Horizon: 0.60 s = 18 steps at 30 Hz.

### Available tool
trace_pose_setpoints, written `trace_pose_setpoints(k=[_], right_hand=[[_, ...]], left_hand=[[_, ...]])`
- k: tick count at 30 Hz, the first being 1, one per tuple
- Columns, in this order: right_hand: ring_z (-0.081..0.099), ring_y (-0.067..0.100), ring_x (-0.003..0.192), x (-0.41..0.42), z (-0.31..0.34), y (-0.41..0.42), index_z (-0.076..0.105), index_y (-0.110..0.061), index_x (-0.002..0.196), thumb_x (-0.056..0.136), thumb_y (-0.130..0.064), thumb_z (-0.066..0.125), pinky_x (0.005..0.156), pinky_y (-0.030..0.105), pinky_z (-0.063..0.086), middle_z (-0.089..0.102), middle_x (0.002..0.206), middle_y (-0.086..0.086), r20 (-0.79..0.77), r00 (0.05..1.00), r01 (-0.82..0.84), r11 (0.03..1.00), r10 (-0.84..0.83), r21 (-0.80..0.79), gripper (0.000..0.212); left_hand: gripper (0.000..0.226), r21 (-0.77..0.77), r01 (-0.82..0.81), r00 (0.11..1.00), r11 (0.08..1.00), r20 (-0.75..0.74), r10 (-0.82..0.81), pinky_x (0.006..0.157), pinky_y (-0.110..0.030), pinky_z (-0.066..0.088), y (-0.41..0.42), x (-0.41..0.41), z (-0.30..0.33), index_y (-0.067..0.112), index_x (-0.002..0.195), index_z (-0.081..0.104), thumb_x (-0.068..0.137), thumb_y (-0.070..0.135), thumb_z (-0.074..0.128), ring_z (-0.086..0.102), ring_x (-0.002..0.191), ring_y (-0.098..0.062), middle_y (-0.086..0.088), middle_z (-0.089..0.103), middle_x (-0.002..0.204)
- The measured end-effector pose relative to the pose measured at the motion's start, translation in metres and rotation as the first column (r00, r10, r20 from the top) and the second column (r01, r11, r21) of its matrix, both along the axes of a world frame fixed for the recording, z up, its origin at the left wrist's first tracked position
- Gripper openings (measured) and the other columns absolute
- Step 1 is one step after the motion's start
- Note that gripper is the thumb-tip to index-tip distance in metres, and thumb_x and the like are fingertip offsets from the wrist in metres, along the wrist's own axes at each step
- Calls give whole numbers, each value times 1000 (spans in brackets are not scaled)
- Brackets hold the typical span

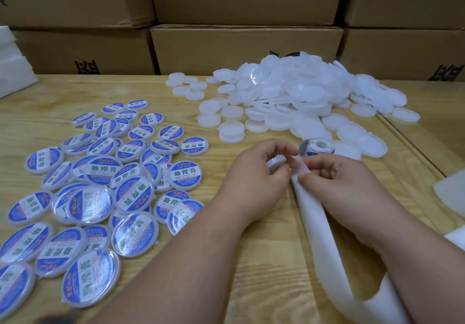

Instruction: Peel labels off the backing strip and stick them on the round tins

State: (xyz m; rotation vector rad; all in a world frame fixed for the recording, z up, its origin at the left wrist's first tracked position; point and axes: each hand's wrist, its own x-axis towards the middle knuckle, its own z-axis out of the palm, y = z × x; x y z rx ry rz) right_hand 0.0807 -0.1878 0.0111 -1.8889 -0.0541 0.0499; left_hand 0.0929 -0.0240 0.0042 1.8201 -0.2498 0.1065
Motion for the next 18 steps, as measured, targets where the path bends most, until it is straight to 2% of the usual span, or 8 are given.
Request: trace_pose_setpoints(k=[2, 5, 7, 9, 12, 14, 16, 18], right_hand=[[65, 26, 69, 1, 2, -2, 75, -30, 102, 86, -14, 64, 66, 39, 48, 72, 81, 10, -27, 999, -24, 1000, 25, 15, 25], [49, 16, 61, -1, 7, -3, 73, -31, 105, 69, -22, 56, 55, 28, 38, 54, 69, 2, -60, 997, -44, 997, 48, 67, 41], [54, 9, 58, -1, 9, -3, 73, -33, 104, 64, -24, 54, 53, 25, 40, 61, 68, -4, -79, 995, -49, 997, 53, 56, 45], [61, 4, 60, -2, 11, -3, 75, -32, 101, 63, -26, 55, 57, 25, 42, 71, 75, -8, -97, 994, -49, 998, 53, 51, 44], [68, 10, 72, -2, 10, -3, 78, -28, 93, 72, -32, 65, 66, 31, 49, 78, 87, 1, -105, 993, -45, 996, 53, 75, 25], [70, 21, 81, -2, 10, -3, 78, -23, 96, 80, -41, 68, 73, 38, 51, 78, 95, 9, -107, 993, -28, 995, 39, 98, 26], [68, 18, 72, -2, 9, -3, 78, -22, 96, 86, -44, 69, 67, 35, 48, 77, 86, 8, -99, 995, -14, 996, 23, 88, 25], [63, 8, 60, -1, 9, -3, 79, -26, 96, 93, -33, 68, 61, 30, 43, 75, 76, 2, -81, 996, -28, 998, 33, 61, 13]], left_hand=[[30, -35, -29, 999, 999, -13, 29, 64, -7, 46, 0, 1, 0, 37, 100, 67, 92, 9, 61, 64, 86, 10, 20, 73, 95], [27, -83, -27, 999, 996, -35, 25, 65, -3, 43, -1, 1, 1, 39, 106, 67, 91, 17, 71, 62, 91, 18, 21, 72, 99], [31, -94, -8, 1000, 996, -23, 6, 66, 1, 41, -1, 0, 2, 38, 109, 67, 88, 19, 77, 58, 90, 24, 19, 74, 99], [34, -96, -1, 1000, 995, -15, 0, 65, 2, 41, 0, 0, 2, 37, 111, 67, 86, 19, 79, 59, 85, 23, 18, 75, 98], [35, -97, 6, 1000, 995, -25, -8, 66, -2, 44, -1, -1, 3, 36, 113, 66, 85, 22, 82, 66, 83, 11, 20, 74, 95], [34, -103, 12, 999, 995, -34, -16, 67, -6, 49, -2, -1, 4, 35, 112, 66, 85, 23, 82, 69, 80, 3, 20, 74, 94], [31, -113, 15, 999, 993, -33, -19, 67, -7, 49, -2, -1, 4, 35, 111, 67, 87, 20, 79, 69, 81, 5, 17, 75, 94], [30, -118, 19, 999, 993, -37, -24, 68, -6, 49, -1, -1, 4, 35, 110, 67, 89, 17, 77, 68, 88, 8, 16, 76, 95]])
